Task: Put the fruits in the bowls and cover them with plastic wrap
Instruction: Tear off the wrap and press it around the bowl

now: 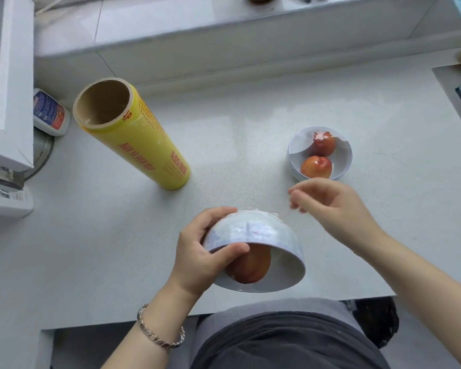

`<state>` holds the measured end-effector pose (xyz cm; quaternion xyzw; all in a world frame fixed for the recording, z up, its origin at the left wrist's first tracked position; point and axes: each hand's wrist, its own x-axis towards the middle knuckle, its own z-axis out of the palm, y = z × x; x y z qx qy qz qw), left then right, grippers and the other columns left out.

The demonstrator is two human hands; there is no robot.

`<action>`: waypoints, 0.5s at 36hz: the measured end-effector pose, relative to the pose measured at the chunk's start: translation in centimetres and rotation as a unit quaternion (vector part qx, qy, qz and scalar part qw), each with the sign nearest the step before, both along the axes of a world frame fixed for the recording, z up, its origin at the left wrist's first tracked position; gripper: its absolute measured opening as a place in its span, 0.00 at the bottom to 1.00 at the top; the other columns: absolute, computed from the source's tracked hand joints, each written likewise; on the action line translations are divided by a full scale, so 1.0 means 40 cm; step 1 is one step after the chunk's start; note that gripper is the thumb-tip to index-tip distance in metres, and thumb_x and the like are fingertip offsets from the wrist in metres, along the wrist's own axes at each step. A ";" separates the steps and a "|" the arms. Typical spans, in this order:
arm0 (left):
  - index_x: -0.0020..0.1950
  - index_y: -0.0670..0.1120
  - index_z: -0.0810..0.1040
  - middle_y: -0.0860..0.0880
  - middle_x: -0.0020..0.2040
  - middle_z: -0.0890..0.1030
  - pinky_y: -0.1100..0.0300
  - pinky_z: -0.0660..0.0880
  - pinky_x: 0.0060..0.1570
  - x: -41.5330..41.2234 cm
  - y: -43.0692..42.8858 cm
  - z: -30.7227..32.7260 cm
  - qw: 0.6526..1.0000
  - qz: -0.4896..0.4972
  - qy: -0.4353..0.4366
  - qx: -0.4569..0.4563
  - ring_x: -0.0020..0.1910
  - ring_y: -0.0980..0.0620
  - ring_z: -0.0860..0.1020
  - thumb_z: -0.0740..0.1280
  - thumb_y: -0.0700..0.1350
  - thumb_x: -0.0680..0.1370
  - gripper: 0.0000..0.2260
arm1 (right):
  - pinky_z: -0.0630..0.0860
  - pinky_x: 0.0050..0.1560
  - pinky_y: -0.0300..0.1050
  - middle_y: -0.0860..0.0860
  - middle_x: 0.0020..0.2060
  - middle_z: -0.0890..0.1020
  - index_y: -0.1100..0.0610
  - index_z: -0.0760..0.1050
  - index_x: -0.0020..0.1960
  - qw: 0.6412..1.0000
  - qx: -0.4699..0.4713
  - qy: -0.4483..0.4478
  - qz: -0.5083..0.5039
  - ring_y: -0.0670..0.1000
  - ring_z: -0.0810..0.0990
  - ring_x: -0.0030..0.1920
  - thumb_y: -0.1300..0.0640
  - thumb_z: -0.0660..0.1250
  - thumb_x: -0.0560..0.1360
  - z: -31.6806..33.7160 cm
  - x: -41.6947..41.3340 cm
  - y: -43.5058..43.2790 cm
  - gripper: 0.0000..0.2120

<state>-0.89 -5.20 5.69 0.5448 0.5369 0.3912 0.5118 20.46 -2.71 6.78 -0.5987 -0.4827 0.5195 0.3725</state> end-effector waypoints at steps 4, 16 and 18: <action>0.49 0.53 0.76 0.54 0.43 0.83 0.67 0.74 0.47 0.000 0.002 -0.003 1.000 0.003 0.012 -0.013 0.45 0.59 0.80 0.75 0.63 0.54 0.28 | 0.71 0.55 0.30 0.42 0.50 0.83 0.51 0.79 0.53 0.981 0.138 -0.004 0.133 0.39 0.79 0.54 0.46 0.61 0.75 0.067 -0.016 -0.043 0.14; 0.58 0.53 0.67 0.55 0.42 0.85 0.63 0.76 0.44 0.010 0.002 0.000 0.999 0.010 -0.035 -0.037 0.42 0.55 0.82 0.75 0.70 0.51 0.42 | 0.63 0.63 0.28 0.38 0.60 0.75 0.46 0.73 0.63 0.958 0.030 -0.059 0.278 0.34 0.70 0.62 0.36 0.53 0.69 0.020 -0.086 -0.025 0.27; 0.57 0.51 0.67 0.54 0.39 0.85 0.65 0.76 0.41 0.007 0.005 0.002 0.997 0.023 -0.064 -0.045 0.38 0.56 0.81 0.75 0.70 0.50 0.43 | 0.67 0.63 0.34 0.41 0.56 0.79 0.46 0.75 0.57 0.962 -0.023 -0.035 0.270 0.39 0.74 0.60 0.34 0.50 0.68 -0.004 -0.071 -0.023 0.28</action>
